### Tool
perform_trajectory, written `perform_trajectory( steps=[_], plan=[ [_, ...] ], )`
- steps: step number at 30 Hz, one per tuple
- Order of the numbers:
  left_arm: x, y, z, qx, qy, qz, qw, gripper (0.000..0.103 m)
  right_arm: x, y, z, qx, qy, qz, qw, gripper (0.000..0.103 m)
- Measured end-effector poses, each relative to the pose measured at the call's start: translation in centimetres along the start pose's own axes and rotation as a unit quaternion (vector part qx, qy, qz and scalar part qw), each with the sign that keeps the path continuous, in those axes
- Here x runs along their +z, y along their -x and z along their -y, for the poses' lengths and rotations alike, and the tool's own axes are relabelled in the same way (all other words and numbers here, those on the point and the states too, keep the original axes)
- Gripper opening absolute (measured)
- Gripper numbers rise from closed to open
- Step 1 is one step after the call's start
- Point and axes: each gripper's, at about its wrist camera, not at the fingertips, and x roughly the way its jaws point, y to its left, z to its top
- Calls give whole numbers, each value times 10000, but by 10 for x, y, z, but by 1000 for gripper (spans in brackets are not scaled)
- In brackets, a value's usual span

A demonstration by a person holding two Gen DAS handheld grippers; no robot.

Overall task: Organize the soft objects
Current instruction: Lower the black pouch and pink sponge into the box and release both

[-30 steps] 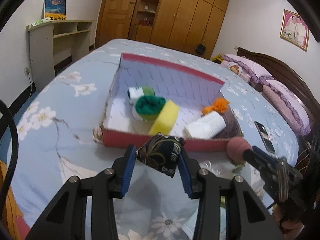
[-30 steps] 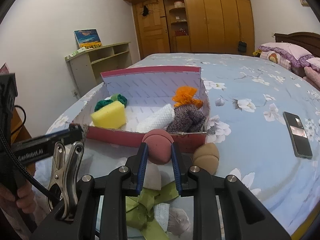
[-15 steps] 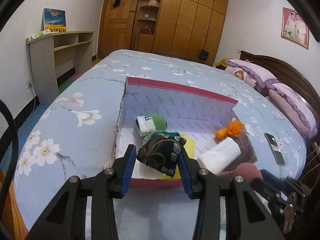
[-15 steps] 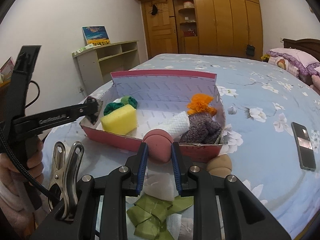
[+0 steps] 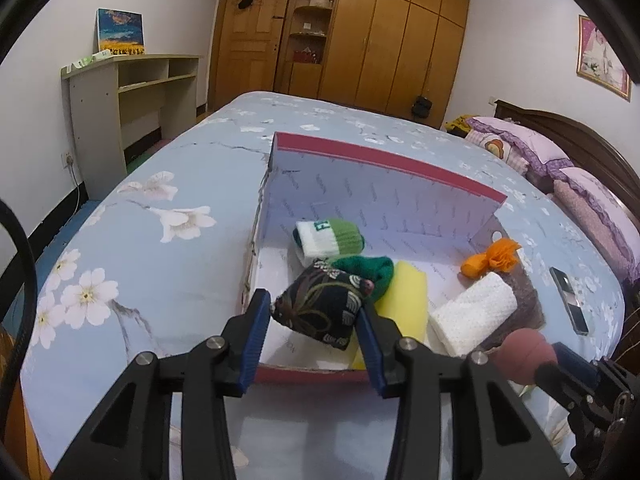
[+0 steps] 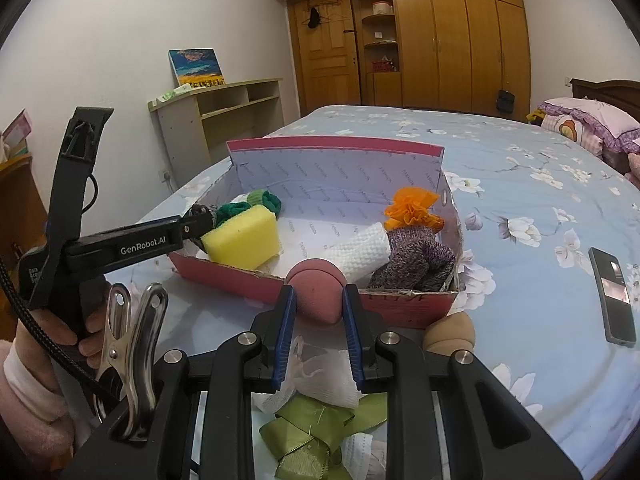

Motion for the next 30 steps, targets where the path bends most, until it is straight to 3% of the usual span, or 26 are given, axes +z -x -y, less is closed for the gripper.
perform_trajectory(
  steps=[7, 15, 30],
  plan=[
    [-2, 2, -1, -16, 55, -53, 10000, 54, 0, 0, 0, -2, 0, 0, 10000, 25],
    [-1, 11, -1, -16, 67, 4, 10000, 55, 3, -3, -4, -47, 128, 43, 9999, 25],
    [-7, 23, -9, -18, 195, 55, 9998, 55, 41, -24, -25, 63, 400, 229, 9989, 24]
  ],
)
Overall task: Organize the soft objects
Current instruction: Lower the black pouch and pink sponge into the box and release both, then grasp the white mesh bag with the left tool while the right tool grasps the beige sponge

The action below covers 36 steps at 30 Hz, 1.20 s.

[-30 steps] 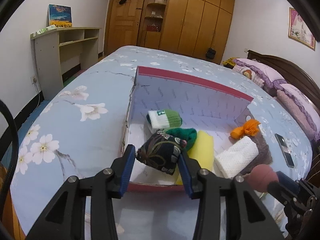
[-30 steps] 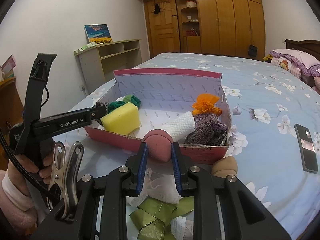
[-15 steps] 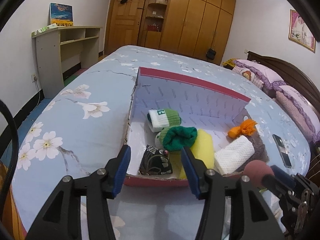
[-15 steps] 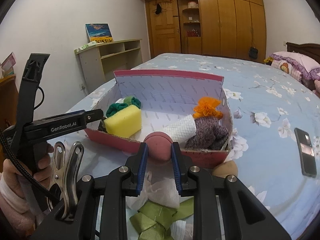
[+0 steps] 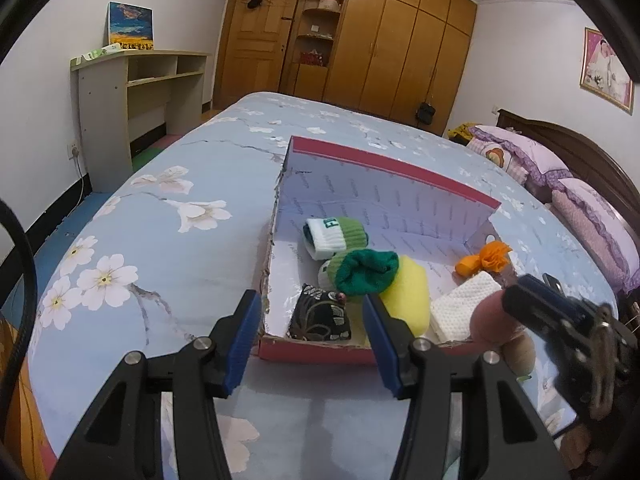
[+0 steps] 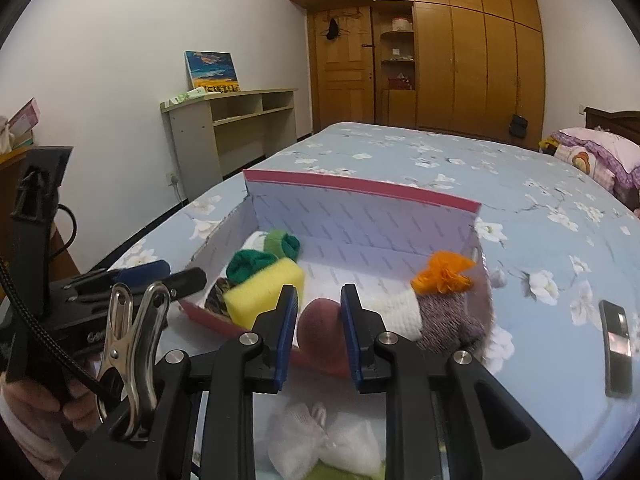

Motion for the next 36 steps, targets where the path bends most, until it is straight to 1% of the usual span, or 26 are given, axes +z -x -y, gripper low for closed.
perform_trajectory(
  steps=[6, 13, 15, 17, 20, 26, 31, 36],
  plan=[
    [-2, -1, -3, -24, 58, -31, 10000, 55, 2, -17, -11, 5, 147, -12, 9999, 24],
    [-3, -2, -5, -54, 101, -51, 9999, 55, 7, -28, -8, 115, 8, -99, 9999, 24],
    [-3, -2, -5, -46, 89, -53, 9999, 55, 8, -30, -6, 138, -34, -114, 9998, 26],
    [-3, -2, -5, -42, 97, -51, 9999, 55, 8, -30, -6, 150, -67, -119, 9998, 31],
    [-3, -2, -5, -48, 106, -57, 9999, 55, 9, -30, -4, 200, -138, -116, 9996, 36],
    [-4, 1, -5, -46, 100, -38, 9999, 55, 13, -25, -3, 243, -156, -65, 9996, 40],
    [-5, 5, -5, -60, 109, -37, 9999, 55, 15, -15, -1, 233, -159, -10, 9996, 41],
    [-9, 13, -2, -107, 126, -62, 9998, 55, 13, -2, 4, 218, -193, -43, 9996, 41]
  ],
)
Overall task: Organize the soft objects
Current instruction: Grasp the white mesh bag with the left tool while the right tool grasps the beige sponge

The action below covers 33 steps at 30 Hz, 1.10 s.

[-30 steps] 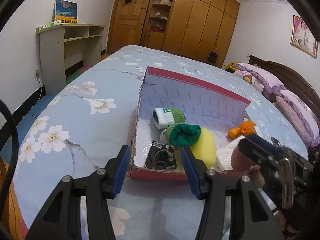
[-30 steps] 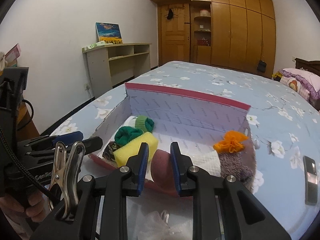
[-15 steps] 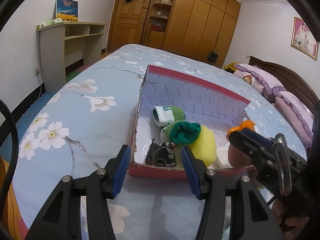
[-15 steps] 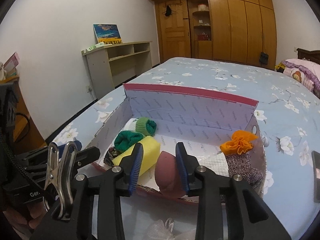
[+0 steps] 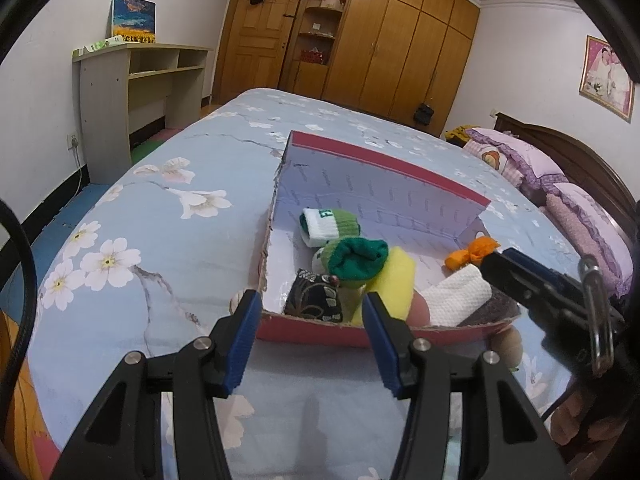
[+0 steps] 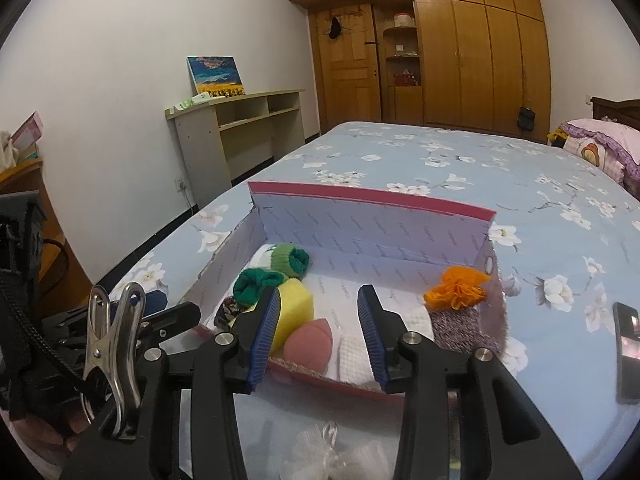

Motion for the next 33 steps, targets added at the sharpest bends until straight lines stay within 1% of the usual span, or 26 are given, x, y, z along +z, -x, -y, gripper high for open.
perform_trajectory(
  steps=[7, 13, 18, 24, 29, 33],
  plan=[
    [-8, 11, 11, -119, -71, -65, 9999, 55, -13, 25, 8, -19, -19, -79, 10000, 42],
    [-17, 17, 25, -364, -163, -209, 9990, 55, -33, 43, 20, -174, -55, -199, 9996, 42],
    [-27, 16, 40, -617, -191, -423, 9970, 55, -54, 55, 34, -348, -131, -290, 9989, 42],
    [-36, 8, 59, -794, -321, -669, 9941, 55, -74, 59, 53, -548, -318, -445, 9970, 42],
    [-45, -2, 77, -993, -422, -921, 9899, 55, -86, 57, 69, -706, -412, -498, 9954, 43],
    [-53, -11, 91, -1088, -559, -1131, 9860, 55, -92, 58, 78, -733, -532, -487, 9947, 43]
  ],
)
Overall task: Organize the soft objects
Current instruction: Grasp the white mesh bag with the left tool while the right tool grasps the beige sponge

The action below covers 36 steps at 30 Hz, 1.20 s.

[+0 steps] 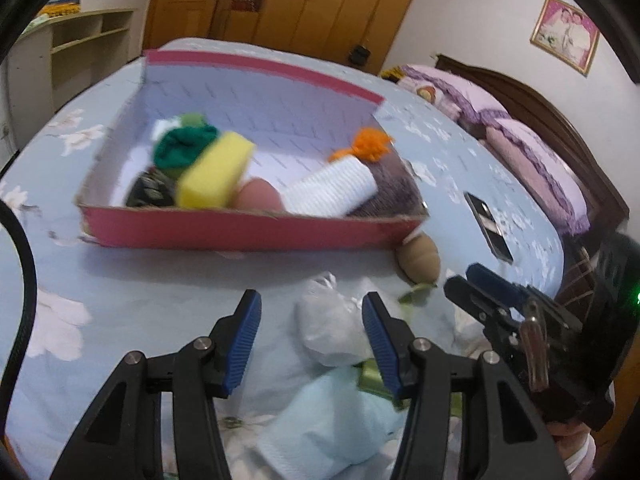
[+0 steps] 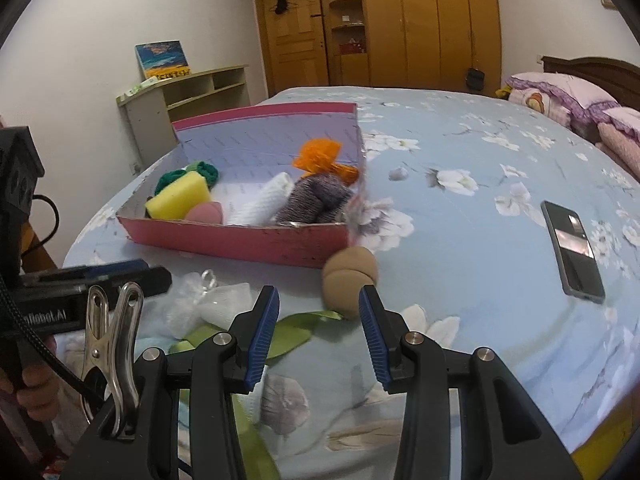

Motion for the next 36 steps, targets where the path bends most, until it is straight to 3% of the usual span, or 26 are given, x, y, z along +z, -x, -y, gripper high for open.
perform_trajectory(
  steps=[4, 10, 19, 21, 26, 28, 36],
  plan=[
    [-3, -15, 14, -2, -163, -208, 9997, 55, -5, -2, 6, -86, -39, 16, 10000, 48],
    [-3, -38, 32, 346, -501, -311, 9977, 55, -12, -4, 16, 10, -221, 1, 9998, 48],
    [-9, -52, 32, 393, -505, -365, 9973, 58, -18, -14, 29, 128, -498, -46, 9987, 49],
    [-9, -51, 31, 382, -500, -335, 9975, 56, -19, -17, 31, 143, -546, -76, 9984, 49],
    [-9, -46, 30, 307, -513, -255, 9979, 35, -21, -21, 35, 136, -645, -131, 9977, 49],
    [-9, -41, 27, 264, -466, -213, 9983, 32, -21, -20, 35, 119, -649, -129, 9977, 49],
    [-7, -22, -6, 529, -83, 65, 9985, 31, -10, -25, 21, 21, -316, -155, 9994, 49]
  ],
)
